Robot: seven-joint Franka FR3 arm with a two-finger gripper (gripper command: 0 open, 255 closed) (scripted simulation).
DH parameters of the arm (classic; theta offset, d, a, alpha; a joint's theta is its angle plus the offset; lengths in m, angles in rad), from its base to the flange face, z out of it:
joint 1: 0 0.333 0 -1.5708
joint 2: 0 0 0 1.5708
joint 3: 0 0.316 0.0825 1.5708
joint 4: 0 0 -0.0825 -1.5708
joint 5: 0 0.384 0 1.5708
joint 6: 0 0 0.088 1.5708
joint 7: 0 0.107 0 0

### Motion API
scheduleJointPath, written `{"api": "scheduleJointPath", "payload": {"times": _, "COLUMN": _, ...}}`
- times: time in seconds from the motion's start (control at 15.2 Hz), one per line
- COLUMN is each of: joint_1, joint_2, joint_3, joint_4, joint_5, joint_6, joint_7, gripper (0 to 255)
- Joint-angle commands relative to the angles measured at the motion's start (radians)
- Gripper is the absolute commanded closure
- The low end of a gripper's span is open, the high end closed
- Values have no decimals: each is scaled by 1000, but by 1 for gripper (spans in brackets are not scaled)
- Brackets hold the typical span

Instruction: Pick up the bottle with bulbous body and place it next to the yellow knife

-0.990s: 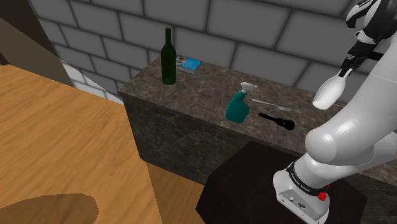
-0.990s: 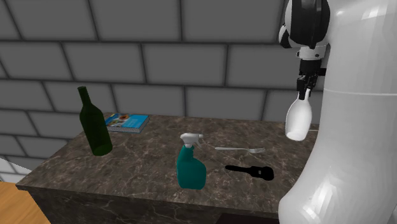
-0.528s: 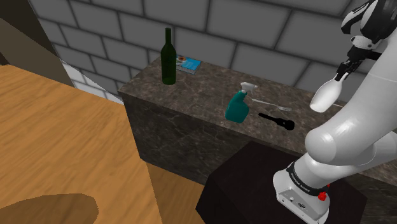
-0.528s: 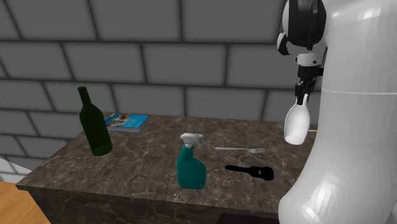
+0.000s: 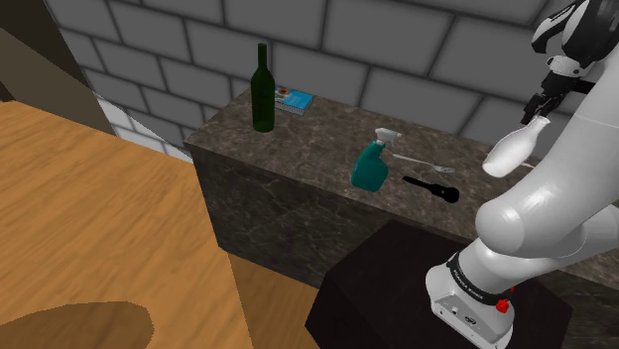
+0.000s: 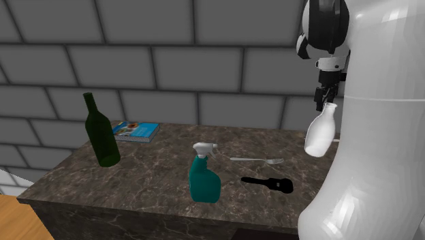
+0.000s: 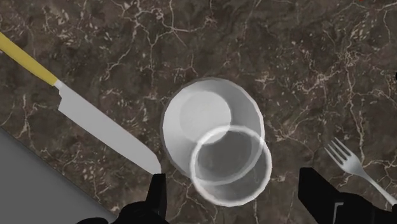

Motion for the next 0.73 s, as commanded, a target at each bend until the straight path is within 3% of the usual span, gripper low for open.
{"api": "scheduleJointPath", "payload": {"times": 0.0, "joint_1": 0, "joint_2": 0, "joint_3": 0, "joint_4": 0, "joint_5": 0, "joint_6": 0, "joint_7": 0, "gripper": 0}}
{"api": "scheduleJointPath", "payload": {"times": 0.33, "joint_1": 4, "joint_2": -17, "joint_3": -5, "joint_4": 110, "joint_5": -14, "joint_6": -123, "joint_7": 10, "gripper": 0}}
{"api": "scheduleJointPath", "payload": {"times": 0.66, "joint_1": 4, "joint_2": -17, "joint_3": -5, "joint_4": 110, "joint_5": -14, "joint_6": -123, "joint_7": 10, "gripper": 0}}
